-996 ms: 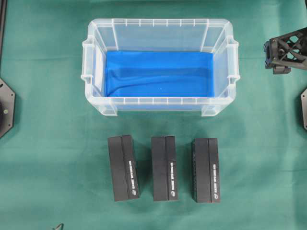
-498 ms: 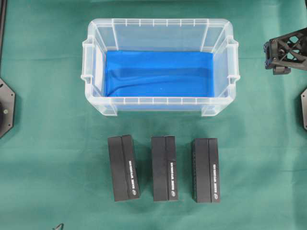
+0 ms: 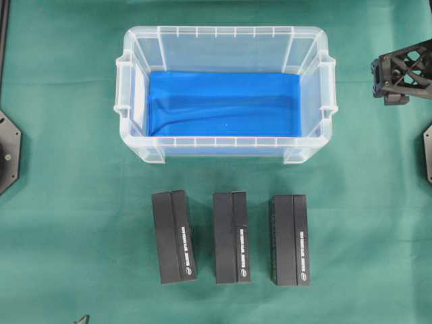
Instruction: Take the box out of the case with the right arm.
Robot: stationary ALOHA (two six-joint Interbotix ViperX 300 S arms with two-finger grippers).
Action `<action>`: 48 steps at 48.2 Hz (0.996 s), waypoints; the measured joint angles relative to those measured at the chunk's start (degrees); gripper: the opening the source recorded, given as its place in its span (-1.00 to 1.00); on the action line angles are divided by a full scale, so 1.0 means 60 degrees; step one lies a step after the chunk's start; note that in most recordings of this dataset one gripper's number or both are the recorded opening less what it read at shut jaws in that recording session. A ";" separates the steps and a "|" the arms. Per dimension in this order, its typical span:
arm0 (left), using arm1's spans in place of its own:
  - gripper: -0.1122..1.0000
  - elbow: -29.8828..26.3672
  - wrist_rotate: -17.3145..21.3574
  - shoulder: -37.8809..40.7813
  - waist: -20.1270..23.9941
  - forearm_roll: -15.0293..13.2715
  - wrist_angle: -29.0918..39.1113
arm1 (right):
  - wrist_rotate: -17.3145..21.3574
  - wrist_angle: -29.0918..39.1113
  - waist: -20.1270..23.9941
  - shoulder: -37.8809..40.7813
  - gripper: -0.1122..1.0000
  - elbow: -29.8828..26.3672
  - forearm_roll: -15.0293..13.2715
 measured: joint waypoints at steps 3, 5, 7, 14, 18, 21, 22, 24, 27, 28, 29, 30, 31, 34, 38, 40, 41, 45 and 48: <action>-0.80 0.0029 0.0000 -0.0044 0.0000 -0.0015 0.0000 | 0.0000 0.0000 0.0000 0.0000 0.68 0.0000 0.0000; -0.80 0.0059 0.0000 -0.0088 0.0000 -0.0015 0.0000 | 0.0000 -0.0015 0.0000 0.0000 0.68 0.0000 0.0000; -0.80 0.0059 0.0000 -0.0103 0.0000 -0.0015 0.0000 | 0.0000 -0.0059 0.0000 0.0000 0.68 0.0000 -0.0015; -0.80 0.0103 0.0000 -0.0132 0.0000 -0.0015 0.0000 | 0.0000 -0.0161 0.0000 0.0000 0.68 0.0000 0.0000; -0.80 0.0117 0.0000 -0.0132 0.0000 -0.0015 0.0000 | 0.0000 -0.0176 0.0000 0.0000 0.68 0.0000 0.0000; -0.80 0.0117 0.0000 -0.0132 0.0000 -0.0015 0.0000 | 0.0000 -0.0176 0.0000 0.0000 0.68 0.0015 -0.0015; -0.80 0.0117 0.0000 -0.0117 0.0000 -0.0015 0.0000 | 0.0000 -0.0176 0.0000 0.0000 0.68 0.0000 0.0000; -0.80 0.0117 0.0000 -0.0132 0.0000 -0.0015 0.0000 | 0.0000 -0.0176 0.0000 0.0000 0.68 0.0000 -0.0015; -0.80 0.0132 0.0000 -0.0132 -0.0015 -0.0015 0.0000 | 0.0000 -0.0176 0.0000 0.0000 0.68 0.0000 -0.0015; -0.80 0.0117 0.0000 -0.0132 0.0000 -0.0015 0.0000 | 0.0000 -0.0176 0.0000 0.0000 0.68 0.0000 0.0000; -0.80 0.0117 0.0000 -0.0132 0.0000 -0.0015 0.0000 | 0.0000 -0.0176 0.0000 0.0000 0.68 0.0015 0.0000; -0.80 0.0117 0.0000 -0.0132 0.0000 -0.0015 0.0000 | 0.0000 -0.0176 0.0000 0.0000 0.68 0.0000 0.0000; -0.80 0.0117 0.0000 -0.0132 0.0000 -0.0015 0.0000 | 0.0000 -0.0176 0.0000 0.0000 0.68 0.0000 0.0000; -0.80 0.0117 0.0000 -0.0132 0.0000 -0.0015 0.0000 | 0.0000 -0.0176 0.0000 0.0000 0.68 0.0000 0.0000; -0.80 0.0117 0.0000 -0.0132 0.0000 -0.0015 0.0000 | 0.0000 -0.0176 0.0000 0.0000 0.68 0.0000 0.0000; -0.80 0.0117 0.0000 -0.0132 0.0000 -0.0015 0.0000 | 0.0000 -0.0176 0.0000 0.0000 0.68 0.0000 0.0000; -0.80 0.0117 0.0000 -0.0132 0.0000 -0.0015 0.0000 | 0.0000 -0.0176 0.0000 0.0000 0.68 0.0000 0.0000; -0.80 0.0117 0.0000 -0.0117 -0.0015 -0.0015 0.0000 | 0.0000 -0.0176 0.0000 0.0000 0.68 0.0000 0.0000; -0.80 0.0117 0.0000 -0.0117 0.0000 -0.0015 0.0000 | 0.0000 -0.0176 0.0000 0.0000 0.68 0.0000 0.0000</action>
